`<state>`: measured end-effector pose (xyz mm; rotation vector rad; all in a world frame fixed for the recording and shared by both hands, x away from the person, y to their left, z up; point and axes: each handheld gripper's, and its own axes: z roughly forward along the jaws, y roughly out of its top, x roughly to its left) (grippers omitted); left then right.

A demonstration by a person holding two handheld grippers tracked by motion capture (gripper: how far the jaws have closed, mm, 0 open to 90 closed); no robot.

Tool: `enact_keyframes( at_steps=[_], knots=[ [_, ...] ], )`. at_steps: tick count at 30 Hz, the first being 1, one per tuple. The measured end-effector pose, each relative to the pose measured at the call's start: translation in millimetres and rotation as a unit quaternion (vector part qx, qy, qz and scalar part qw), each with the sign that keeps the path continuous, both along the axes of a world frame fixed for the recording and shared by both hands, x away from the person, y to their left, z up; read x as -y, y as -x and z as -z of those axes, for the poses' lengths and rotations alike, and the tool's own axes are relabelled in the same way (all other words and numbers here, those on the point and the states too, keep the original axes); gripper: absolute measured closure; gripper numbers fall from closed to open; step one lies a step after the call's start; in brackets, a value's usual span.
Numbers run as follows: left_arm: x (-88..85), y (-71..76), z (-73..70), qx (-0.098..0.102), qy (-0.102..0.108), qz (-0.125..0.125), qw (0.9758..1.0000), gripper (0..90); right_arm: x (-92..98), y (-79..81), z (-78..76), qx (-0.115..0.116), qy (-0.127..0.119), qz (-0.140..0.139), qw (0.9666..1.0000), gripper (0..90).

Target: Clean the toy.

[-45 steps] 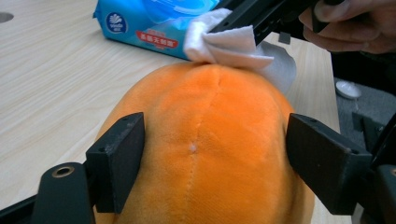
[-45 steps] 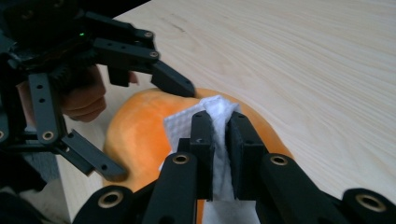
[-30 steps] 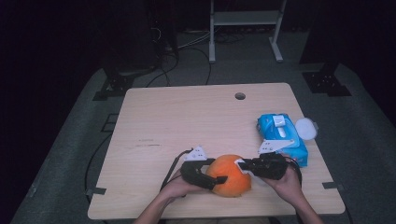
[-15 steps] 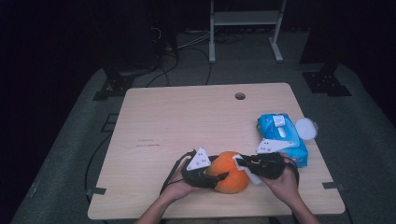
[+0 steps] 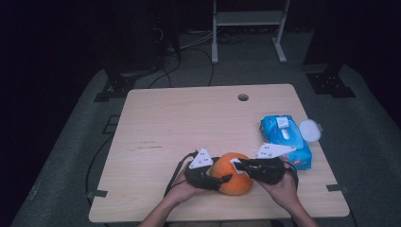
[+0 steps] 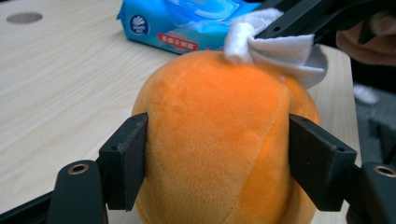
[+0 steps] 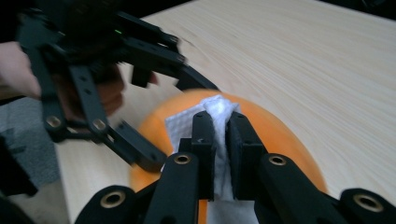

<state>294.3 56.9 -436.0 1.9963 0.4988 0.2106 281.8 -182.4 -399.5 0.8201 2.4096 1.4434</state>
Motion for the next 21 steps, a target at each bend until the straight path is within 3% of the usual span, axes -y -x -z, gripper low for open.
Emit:
enact_keyframes(
  at_steps=[2,4,5,9,11,14,16,18,19,21],
  knots=[
    [-2.8,-2.1,-0.1,-0.009,0.006,0.004,0.9999,21.0,-1.2,1.3,-1.0,0.004,0.006,-0.005,1.0000,81.1],
    [-7.1,-10.0,3.2,-0.049,0.023,-0.011,0.9985,12.2,2.8,-1.7,2.8,-0.009,0.008,0.000,0.9999,81.1],
    [-8.5,-12.0,5.3,-0.058,0.028,-0.015,0.9978,7.3,5.8,-4.2,5.5,-0.016,0.005,0.000,0.9999,81.1],
    [-8.3,-16.4,15.2,-0.104,0.038,-0.008,0.9938,7.3,10.6,-7.2,7.6,-0.024,0.001,0.004,0.9997,80.7],
    [-7.1,-13.6,13.2,-0.092,0.030,-0.008,0.9953,15.9,9.8,-6.7,7.1,-0.023,0.001,0.004,0.9997,80.6],
    [-5.7,-9.1,4.6,-0.053,0.027,-0.008,0.9982,29.0,6.3,-2.7,2.6,-0.010,-0.006,0.007,0.9999,81.0],
    [-3.0,-3.8,-3.9,-0.014,0.022,-0.014,0.9996,32.1,2.7,1.4,-4.1,0.003,-0.021,0.001,0.9998,81.1],
    [-3.3,0.6,-13.8,0.024,0.011,-0.023,0.9994,32.7,-2.9,6.1,-11.6,0.025,-0.021,-0.006,0.9994,81.0],
    [-4.5,1.8,-16.7,0.034,0.008,-0.026,0.9991,32.7,-4.8,7.6,-14.1,0.037,-0.017,-0.005,0.9992,81.0],
    [-7.3,2.0,-17.6,0.036,0.008,-0.029,0.9989,32.6,-3.7,5.6,-14.1,0.036,-0.019,0.000,0.9992,80.8]
  ],
)
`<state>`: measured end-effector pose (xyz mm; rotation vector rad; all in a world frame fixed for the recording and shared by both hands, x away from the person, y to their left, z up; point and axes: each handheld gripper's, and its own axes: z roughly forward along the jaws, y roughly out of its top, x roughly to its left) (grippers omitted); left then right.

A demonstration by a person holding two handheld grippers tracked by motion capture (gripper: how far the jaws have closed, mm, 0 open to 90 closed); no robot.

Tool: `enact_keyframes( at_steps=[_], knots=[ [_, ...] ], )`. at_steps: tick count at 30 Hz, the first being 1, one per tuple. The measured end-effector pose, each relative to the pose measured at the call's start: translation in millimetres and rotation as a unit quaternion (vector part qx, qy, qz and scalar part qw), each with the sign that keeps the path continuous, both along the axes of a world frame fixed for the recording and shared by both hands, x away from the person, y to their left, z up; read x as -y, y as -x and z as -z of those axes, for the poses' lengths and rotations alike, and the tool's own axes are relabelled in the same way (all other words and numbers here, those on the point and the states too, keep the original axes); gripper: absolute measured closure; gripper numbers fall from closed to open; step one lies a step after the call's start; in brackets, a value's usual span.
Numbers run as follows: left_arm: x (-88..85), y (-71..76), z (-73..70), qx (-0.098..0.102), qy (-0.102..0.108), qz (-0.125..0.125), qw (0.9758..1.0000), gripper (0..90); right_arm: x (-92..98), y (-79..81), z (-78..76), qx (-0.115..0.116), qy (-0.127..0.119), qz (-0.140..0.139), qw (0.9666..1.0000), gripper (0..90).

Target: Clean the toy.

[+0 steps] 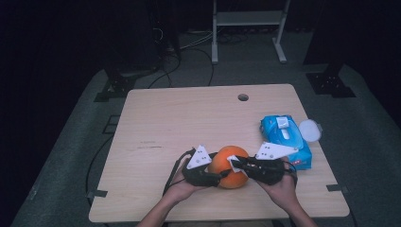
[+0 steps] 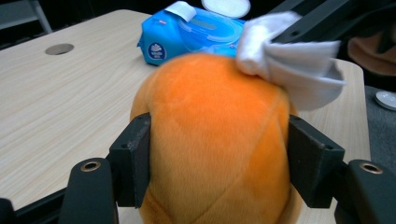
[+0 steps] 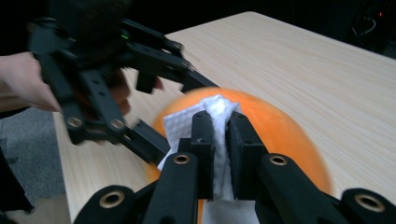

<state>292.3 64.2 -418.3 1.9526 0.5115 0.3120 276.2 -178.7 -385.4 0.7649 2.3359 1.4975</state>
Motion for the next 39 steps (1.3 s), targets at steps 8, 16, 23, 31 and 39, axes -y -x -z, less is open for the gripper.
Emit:
enact_keyframes(
  at_steps=[8,16,23,31,39],
  knots=[
    [-8.7,-14.1,14.5,-0.060,0.026,-0.009,0.9978,14.9,20.3,-21.5,28.2,-0.055,0.022,0.044,0.9973,80.7],
    [1.3,-4.7,10.4,-0.030,0.007,-0.004,0.9995,23.5,0.9,-6.5,12.3,-0.023,-0.005,0.001,0.9997,81.0],
    [-7.9,-14.8,13.0,-0.066,0.020,-0.007,0.9976,9.8,8.7,-12.0,19.7,-0.034,0.010,0.012,0.9993,81.2],
    [-2.5,-9.3,17.9,-0.053,0.001,0.006,0.9986,26.2,-2.7,-1.0,14.9,-0.006,0.028,0.009,0.9996,81.3],
    [0.3,-3.3,10.5,-0.028,-0.004,0.016,0.9995,29.7,2.7,-4.2,8.2,0.002,0.027,0.013,0.9996,81.0]
  ],
)
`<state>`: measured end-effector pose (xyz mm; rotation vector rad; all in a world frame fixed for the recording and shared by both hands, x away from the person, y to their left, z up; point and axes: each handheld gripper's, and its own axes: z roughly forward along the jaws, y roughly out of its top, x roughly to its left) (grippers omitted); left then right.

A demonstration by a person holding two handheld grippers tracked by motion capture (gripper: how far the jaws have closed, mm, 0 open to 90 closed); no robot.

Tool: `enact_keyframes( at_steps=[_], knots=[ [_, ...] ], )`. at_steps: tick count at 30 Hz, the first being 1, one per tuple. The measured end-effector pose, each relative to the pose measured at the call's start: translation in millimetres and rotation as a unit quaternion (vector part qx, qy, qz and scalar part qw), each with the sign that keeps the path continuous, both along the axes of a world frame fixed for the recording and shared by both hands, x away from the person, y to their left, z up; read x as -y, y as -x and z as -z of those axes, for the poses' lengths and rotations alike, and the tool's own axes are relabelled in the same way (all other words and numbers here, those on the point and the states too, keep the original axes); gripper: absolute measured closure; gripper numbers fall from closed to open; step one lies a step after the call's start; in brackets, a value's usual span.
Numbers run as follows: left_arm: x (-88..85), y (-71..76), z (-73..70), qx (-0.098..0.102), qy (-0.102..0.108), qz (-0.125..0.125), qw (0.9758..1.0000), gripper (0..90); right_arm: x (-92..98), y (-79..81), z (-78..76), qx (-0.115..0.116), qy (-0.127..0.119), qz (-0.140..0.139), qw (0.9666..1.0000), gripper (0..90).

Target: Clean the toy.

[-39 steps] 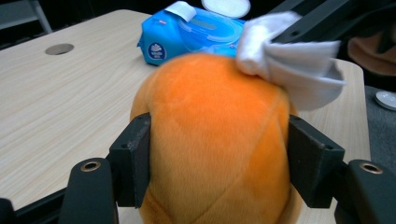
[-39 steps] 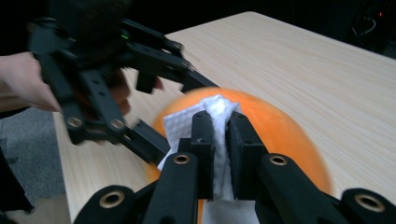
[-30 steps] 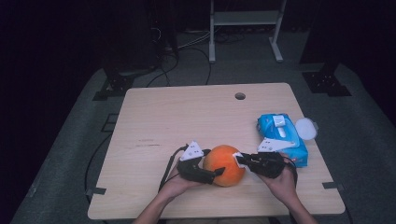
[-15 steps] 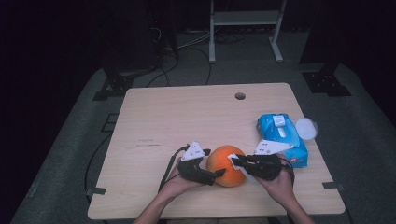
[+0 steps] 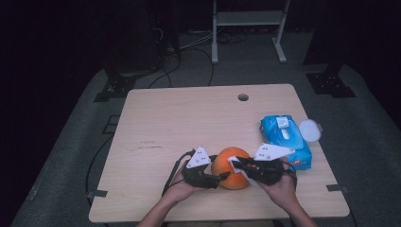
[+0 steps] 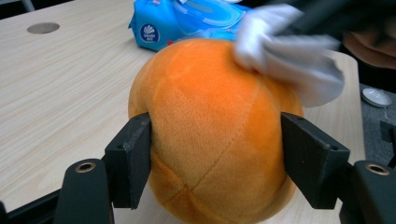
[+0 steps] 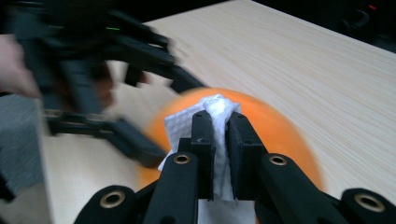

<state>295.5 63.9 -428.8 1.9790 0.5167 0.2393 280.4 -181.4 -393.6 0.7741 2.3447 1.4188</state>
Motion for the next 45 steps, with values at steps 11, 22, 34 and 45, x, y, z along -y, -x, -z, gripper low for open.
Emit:
enact_keyframes(
  at_steps=[11,22,34,45],
  knots=[
    [-4.3,-20.5,18.7,-0.100,0.047,-0.001,0.9939,10.5,18.7,-13.4,13.7,-0.052,-0.005,0.011,0.9986,81.0],
    [-1.6,-0.1,-5.7,0.023,0.011,-0.011,0.9996,32.6,17.0,-5.1,-0.5,-0.021,-0.021,0.029,0.9991,81.2],
    [13.9,14.8,-6.5,0.064,-0.028,0.003,0.9975,31.6,-21.6,22.3,-10.7,0.043,0.023,-0.038,0.9981,81.1],
    [17.9,17.6,-5.3,0.074,-0.035,0.010,0.9966,30.3,-11.6,21.0,-11.5,0.046,0.029,-0.020,0.9983,81.2]
  ],
)
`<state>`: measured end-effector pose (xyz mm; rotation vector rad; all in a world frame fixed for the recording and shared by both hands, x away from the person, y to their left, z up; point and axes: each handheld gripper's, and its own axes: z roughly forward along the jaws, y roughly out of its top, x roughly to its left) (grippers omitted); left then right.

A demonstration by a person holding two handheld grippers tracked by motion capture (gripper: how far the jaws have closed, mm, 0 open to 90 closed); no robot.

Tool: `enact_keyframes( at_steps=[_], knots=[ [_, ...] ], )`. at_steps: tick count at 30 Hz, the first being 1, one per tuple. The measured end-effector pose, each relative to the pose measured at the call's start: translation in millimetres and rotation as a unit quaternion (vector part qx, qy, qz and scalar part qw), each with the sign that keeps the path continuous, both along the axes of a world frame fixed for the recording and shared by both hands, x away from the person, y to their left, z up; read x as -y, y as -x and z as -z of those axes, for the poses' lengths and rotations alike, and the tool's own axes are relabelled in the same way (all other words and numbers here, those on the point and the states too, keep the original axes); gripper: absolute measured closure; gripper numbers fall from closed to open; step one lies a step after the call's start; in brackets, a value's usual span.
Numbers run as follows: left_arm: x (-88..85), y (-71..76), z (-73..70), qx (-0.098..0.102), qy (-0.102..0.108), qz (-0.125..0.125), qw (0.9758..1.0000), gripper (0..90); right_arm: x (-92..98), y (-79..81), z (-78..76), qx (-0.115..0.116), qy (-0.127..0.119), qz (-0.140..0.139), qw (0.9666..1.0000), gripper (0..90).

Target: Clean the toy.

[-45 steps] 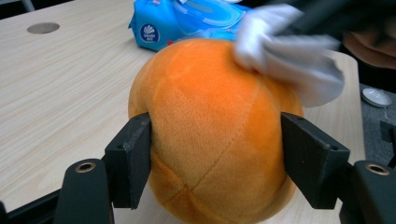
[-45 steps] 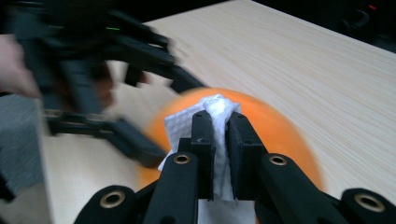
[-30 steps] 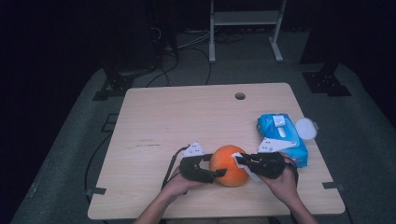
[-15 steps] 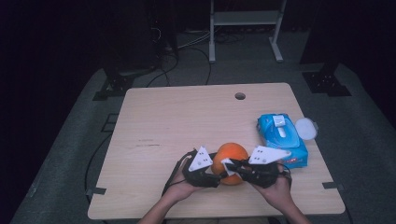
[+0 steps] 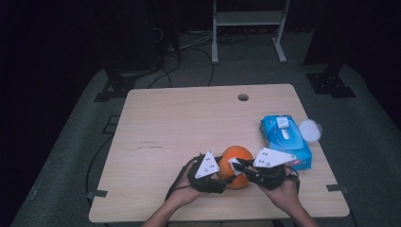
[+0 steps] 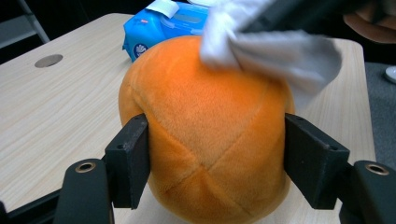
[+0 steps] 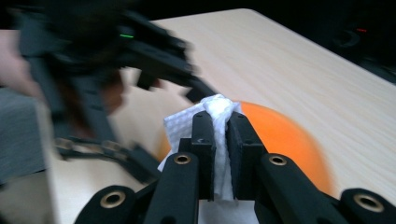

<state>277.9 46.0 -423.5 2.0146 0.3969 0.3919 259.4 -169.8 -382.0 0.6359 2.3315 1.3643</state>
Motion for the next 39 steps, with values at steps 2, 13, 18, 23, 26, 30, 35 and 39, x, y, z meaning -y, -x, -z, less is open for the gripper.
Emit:
enact_keyframes(
  at_steps=[2,13,18,23,26,30,35,39],
  knots=[
    [1.6,2.6,0.3,0.008,-0.007,0.003,0.9999,30.2,-10.7,4.0,1.3,0.000,0.009,-0.024,0.9997,81.1],
    [-0.5,0.8,4.5,0.002,-0.001,0.011,0.9999,29.7,17.0,-16.0,-1.7,-0.018,0.000,0.031,0.9994,80.8],
    [-2.8,-4.2,3.9,-0.039,0.038,0.010,0.9985,26.9,23.2,-16.5,1.4,-0.028,-0.005,0.035,0.9990,81.1],
    [-1.9,-1.2,3.1,-0.024,0.021,0.010,0.9994,30.7,4.8,-6.3,-0.1,-0.023,-0.001,-0.001,0.9997,81.2],
    [0.2,1.2,3.6,-0.012,0.009,0.013,0.9998,31.1,-8.2,0.2,0.1,-0.021,0.007,-0.028,0.9994,81.0],
    [-2.1,0.1,4.5,-0.010,0.009,0.013,0.9998,31.8,-3.3,-5.0,-2.4,-0.018,0.009,-0.014,0.9997,81.0],
    [-4.5,-2.5,7.4,-0.017,0.013,0.015,0.9997,31.4,27.1,-23.3,2.8,-0.037,-0.003,0.048,0.9981,80.8],
    [-8.5,-11.4,8.5,-0.081,0.053,0.016,0.9952,20.4,40.9,-32.3,13.2,-0.073,-0.023,0.058,0.9954,80.6]
  ],
)
